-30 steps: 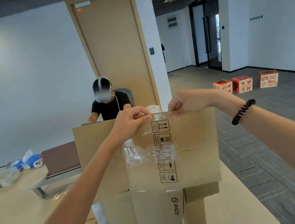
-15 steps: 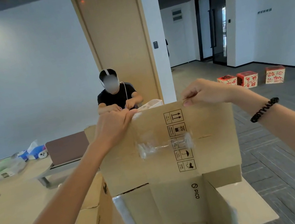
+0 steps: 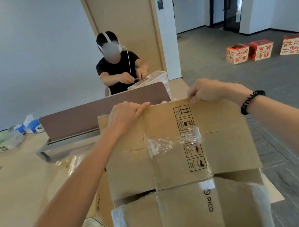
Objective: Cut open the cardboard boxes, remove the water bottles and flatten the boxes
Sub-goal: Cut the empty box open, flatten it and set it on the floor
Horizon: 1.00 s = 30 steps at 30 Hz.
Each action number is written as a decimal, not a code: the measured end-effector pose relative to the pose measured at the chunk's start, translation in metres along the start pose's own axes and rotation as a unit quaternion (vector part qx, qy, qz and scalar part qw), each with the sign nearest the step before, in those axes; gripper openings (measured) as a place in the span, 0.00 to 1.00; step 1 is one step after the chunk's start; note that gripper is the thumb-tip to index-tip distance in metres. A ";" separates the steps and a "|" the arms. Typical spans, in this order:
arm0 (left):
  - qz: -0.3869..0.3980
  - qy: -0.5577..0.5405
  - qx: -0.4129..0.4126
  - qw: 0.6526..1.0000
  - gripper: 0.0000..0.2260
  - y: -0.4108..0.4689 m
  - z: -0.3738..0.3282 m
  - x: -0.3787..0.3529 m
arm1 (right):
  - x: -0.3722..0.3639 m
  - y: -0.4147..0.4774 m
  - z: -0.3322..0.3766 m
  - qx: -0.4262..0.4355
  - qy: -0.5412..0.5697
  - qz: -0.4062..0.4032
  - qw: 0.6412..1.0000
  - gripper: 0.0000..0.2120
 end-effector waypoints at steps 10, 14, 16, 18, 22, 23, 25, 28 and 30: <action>0.113 -0.018 0.033 0.993 0.30 0.050 0.065 -0.134 | -0.086 0.126 -0.054 -0.016 -0.029 0.017 0.999 0.09; 0.125 0.001 0.043 0.991 0.27 0.079 0.095 -0.175 | -0.109 0.182 -0.067 -0.021 -0.030 0.030 0.999 0.08; 0.143 -0.012 0.039 0.989 0.23 0.092 0.110 -0.201 | -0.125 0.211 -0.083 -0.039 -0.034 0.029 0.998 0.09; 0.151 -0.038 0.036 0.987 0.24 0.106 0.124 -0.224 | -0.143 0.238 -0.096 -0.050 -0.037 0.018 0.998 0.09; 0.194 -0.038 0.044 0.979 0.28 0.122 0.143 -0.269 | -0.175 0.267 -0.107 -0.049 -0.048 -0.011 0.998 0.09; 0.212 -0.037 0.045 0.975 0.28 0.132 0.151 -0.289 | -0.184 0.281 -0.114 -0.059 -0.059 -0.018 0.996 0.09; 0.228 -0.027 0.044 0.972 0.28 0.129 0.156 -0.304 | -0.192 0.282 -0.115 -0.057 -0.067 -0.022 0.996 0.08; 0.232 -0.041 0.056 0.970 0.30 0.131 0.171 -0.338 | -0.217 0.306 -0.127 -0.041 -0.047 -0.009 0.998 0.07; 0.238 -0.058 0.066 0.967 0.30 0.126 0.178 -0.361 | -0.233 0.315 -0.134 -0.029 -0.060 -0.008 0.998 0.07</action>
Point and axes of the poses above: each hand's wrist, its own y-axis towards the middle knuckle, its own x-axis out of the back of the hand, z = x × y, the point moved 4 cm from there along y, towards the middle knuckle, and after that the axes turned 5 degrees about z, right-handed, at the moved point
